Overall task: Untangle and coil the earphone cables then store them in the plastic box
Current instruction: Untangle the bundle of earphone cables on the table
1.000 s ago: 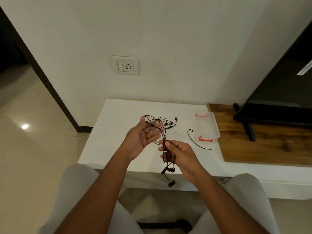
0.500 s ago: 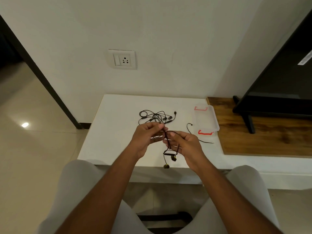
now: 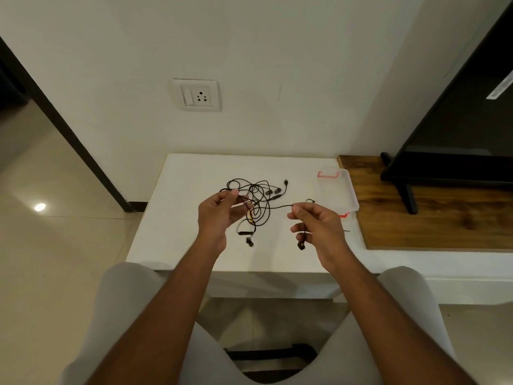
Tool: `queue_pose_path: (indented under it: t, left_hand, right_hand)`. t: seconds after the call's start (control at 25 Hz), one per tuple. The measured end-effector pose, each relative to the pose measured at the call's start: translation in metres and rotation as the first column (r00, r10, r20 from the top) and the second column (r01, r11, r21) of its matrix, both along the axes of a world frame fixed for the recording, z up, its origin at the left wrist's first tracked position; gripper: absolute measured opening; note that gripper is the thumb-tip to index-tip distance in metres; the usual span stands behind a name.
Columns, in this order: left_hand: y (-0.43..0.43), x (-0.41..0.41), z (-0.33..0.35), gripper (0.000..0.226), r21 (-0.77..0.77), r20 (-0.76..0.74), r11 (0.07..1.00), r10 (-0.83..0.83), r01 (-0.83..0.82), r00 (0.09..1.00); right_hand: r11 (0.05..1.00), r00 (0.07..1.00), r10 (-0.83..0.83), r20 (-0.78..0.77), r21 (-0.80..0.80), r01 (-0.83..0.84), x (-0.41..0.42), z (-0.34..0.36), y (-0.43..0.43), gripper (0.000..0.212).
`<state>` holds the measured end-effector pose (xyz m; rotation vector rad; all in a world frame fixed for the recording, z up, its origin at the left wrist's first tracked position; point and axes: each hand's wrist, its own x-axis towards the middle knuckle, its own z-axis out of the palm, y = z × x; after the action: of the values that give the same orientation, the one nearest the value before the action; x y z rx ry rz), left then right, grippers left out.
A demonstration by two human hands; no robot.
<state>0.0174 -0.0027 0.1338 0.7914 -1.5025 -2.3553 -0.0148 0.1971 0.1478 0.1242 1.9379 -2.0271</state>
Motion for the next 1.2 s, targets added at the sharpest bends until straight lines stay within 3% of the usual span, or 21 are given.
queue_pose_path:
  t: [0.2,0.52,0.6,0.68,0.84,1.0,1.2]
  left_hand:
    - [-0.009,-0.001,-0.001,0.019,0.002,-0.008,0.997,0.075,-0.075,0.997]
    - [0.002,-0.002,-0.008,0.025,-0.292,0.006,0.952,0.094,-0.088,0.996]
    - [0.007,-0.003,-0.008,0.024,-0.298,0.005,0.953,0.059,-0.055,0.998]
    - [0.013,-0.001,-0.005,0.023,-0.218,-0.008,0.976,-0.006,0.004,1.0]
    - [0.018,0.002,-0.001,0.019,-0.198,0.042,0.977,-0.075,0.081,0.996]
    - [0.019,0.002,-0.001,0.025,-0.176,0.058,0.981,-0.068,0.077,0.996]
    - [0.021,0.002,-0.001,0.032,-0.132,0.059,0.988,-0.078,0.085,0.995]
  right_hand:
    - [0.993,0.996,-0.092,0.013,-0.078,0.093,-0.004,0.001,0.005,0.011]
    - [0.984,0.995,-0.087,0.056,-0.152,0.094,-0.006,0.0,0.005,0.01]
    - [0.987,0.996,-0.07,0.048,-0.144,0.076,-0.005,0.0,0.004,0.012]
    - [0.992,0.998,-0.052,0.031,-0.112,0.056,-0.003,0.001,0.002,0.013]
    - [0.999,0.999,-0.031,-0.043,-0.013,0.031,0.001,0.002,-0.002,0.014]
    - [0.987,0.977,0.032,-0.212,0.158,0.002,0.009,0.006,-0.009,0.001]
    - [0.955,0.889,0.186,-0.418,0.291,-0.063,0.021,0.001,-0.025,0.005]
